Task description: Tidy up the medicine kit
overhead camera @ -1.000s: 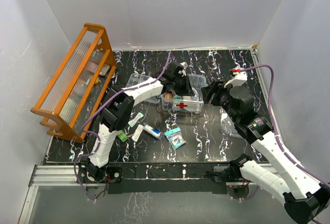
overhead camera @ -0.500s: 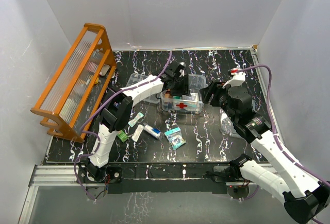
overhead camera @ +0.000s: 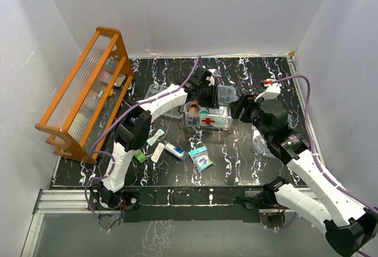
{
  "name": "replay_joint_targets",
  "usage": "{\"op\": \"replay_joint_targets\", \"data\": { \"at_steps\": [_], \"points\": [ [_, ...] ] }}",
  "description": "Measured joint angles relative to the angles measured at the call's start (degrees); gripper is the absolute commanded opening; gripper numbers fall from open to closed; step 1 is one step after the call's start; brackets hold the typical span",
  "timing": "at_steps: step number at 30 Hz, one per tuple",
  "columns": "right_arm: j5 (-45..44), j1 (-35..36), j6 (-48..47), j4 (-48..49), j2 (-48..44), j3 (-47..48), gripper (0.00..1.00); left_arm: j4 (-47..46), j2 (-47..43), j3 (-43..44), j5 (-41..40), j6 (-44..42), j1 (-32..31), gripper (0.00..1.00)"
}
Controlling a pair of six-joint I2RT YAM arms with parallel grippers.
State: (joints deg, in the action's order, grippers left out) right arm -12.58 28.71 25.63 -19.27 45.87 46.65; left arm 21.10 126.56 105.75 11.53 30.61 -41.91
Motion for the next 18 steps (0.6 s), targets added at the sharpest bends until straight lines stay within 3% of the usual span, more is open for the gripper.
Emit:
{"op": "replay_joint_targets", "data": {
  "at_steps": [5,18],
  "points": [
    [-0.3,0.0,0.0,-0.2,0.0,-0.8,0.59,-3.1,1.9,0.3,3.2,0.0,-0.1,0.26],
    [-0.8,0.0,0.0,-0.1,0.2,-1.4,0.60,-6.1,4.7,-2.4,2.5,-1.0,-1.2,0.28]
  ]
}}
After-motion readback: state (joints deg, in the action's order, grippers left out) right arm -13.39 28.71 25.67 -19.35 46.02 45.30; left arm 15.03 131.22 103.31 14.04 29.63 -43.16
